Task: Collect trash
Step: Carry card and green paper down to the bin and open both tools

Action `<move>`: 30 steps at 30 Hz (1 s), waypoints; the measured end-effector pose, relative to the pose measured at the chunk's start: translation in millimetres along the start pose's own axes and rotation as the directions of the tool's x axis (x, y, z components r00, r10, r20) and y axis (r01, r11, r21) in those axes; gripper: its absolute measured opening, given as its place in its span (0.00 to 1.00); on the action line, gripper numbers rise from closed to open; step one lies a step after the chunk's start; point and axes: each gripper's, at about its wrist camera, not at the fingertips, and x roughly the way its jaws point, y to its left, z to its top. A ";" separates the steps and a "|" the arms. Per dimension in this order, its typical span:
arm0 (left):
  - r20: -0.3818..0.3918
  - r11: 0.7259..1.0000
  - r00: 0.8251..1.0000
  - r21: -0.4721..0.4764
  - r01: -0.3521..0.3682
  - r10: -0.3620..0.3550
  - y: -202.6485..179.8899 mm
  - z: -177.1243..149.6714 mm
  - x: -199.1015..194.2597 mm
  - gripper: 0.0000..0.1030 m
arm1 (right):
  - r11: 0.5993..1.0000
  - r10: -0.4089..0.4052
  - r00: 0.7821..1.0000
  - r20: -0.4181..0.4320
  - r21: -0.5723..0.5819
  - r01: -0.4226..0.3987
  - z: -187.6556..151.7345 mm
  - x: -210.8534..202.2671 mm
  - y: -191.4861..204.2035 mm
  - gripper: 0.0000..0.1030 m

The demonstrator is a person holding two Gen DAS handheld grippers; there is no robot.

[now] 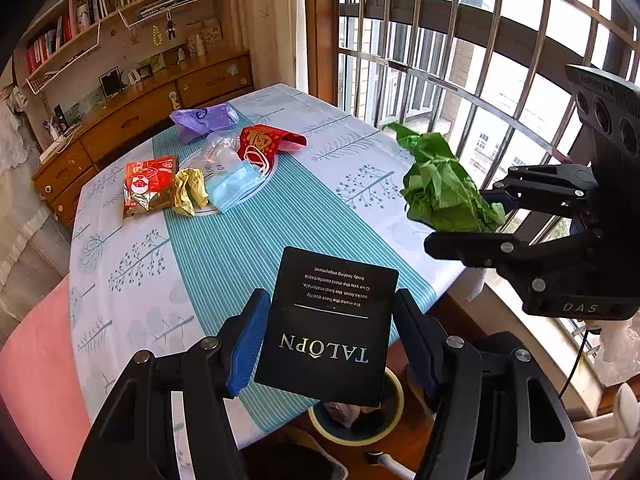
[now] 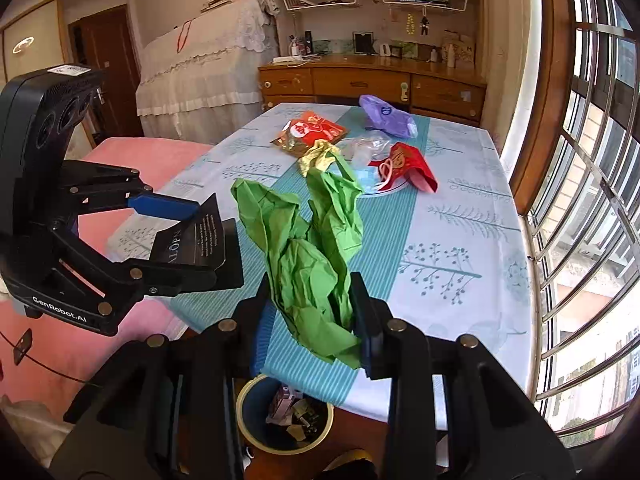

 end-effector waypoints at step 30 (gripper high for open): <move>-0.215 0.982 0.968 -0.162 0.094 -0.128 -48.0 -275.8 169.5 0.61 | 0.987 0.123 0.903 -0.412 0.145 -0.068 -276.7 160.2 76.3 0.31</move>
